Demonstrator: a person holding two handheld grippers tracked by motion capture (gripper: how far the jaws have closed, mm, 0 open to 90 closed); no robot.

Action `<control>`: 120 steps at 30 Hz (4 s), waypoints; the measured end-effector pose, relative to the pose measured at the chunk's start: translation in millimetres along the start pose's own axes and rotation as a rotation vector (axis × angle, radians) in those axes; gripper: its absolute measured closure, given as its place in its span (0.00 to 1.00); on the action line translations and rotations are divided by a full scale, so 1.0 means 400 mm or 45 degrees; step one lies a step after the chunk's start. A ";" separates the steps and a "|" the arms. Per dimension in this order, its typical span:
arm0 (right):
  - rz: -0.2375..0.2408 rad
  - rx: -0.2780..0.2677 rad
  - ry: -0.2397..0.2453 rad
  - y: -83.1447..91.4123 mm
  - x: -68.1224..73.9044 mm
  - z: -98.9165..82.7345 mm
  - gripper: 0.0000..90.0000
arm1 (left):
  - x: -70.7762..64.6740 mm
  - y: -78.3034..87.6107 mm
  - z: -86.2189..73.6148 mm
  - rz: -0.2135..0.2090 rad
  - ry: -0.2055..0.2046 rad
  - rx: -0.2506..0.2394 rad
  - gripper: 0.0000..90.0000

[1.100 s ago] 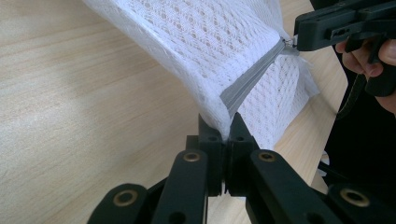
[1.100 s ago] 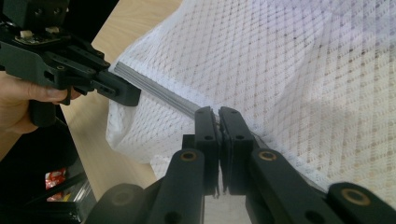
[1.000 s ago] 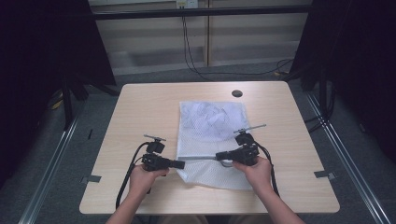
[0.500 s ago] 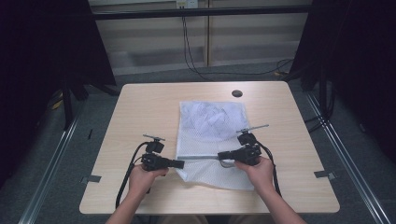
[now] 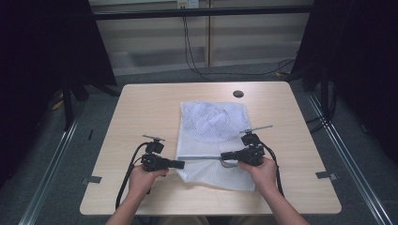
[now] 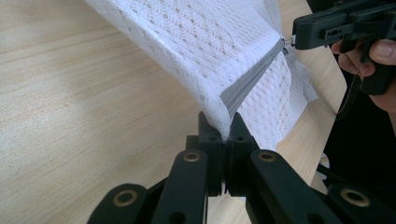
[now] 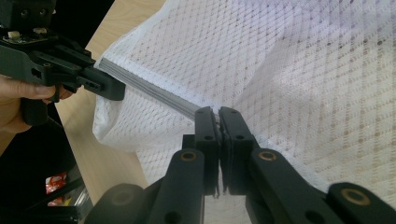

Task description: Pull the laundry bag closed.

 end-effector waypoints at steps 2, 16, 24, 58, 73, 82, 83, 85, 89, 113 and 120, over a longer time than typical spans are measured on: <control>0.002 0.001 0.000 0.000 -0.001 0.000 0.97 | -0.001 0.000 0.000 -0.004 0.002 0.000 0.98; 0.013 -0.001 -0.002 0.012 -0.006 0.003 0.97 | -0.001 0.002 -0.001 -0.004 -0.004 0.007 0.98; 0.021 0.005 -0.008 0.014 -0.006 0.002 0.97 | -0.004 0.002 0.002 -0.007 0.012 -0.009 0.98; 0.014 0.007 -0.015 0.019 -0.011 -0.004 0.97 | -0.005 0.000 0.004 -0.001 0.017 -0.008 0.98; -0.001 -0.003 -0.044 0.033 -0.034 -0.010 0.97 | -0.003 0.006 0.007 -0.007 0.041 -0.028 0.98; -0.005 -0.008 -0.033 0.042 -0.029 -0.011 0.97 | -0.004 0.005 0.006 -0.007 0.029 -0.019 0.98; -0.002 -0.009 -0.030 0.044 -0.027 -0.012 0.97 | -0.005 0.006 0.006 -0.012 0.028 -0.019 0.98; 0.003 -0.001 -0.029 0.046 -0.026 -0.014 0.97 | -0.007 0.005 0.006 -0.010 0.032 -0.022 0.98; -0.004 0.002 -0.020 0.058 -0.021 -0.015 0.97 | -0.009 0.001 0.007 -0.011 0.016 -0.013 0.98; 0.016 -0.020 -0.025 0.078 -0.039 -0.031 0.97 | -0.010 -0.001 0.006 -0.010 0.008 -0.003 0.98; 0.018 -0.013 -0.029 0.076 -0.040 -0.034 0.97 | -0.009 -0.002 0.006 -0.006 0.011 -0.009 0.98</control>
Point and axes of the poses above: each handheld gripper's, and its own axes: y roughly backward along the jaws, z roughly out of its top, x roughly to its left, the point moved 9 cm from there along -y, roughly forward along the jaws, and after that the axes turned 10 degrees about x, right-handed, at the moved point
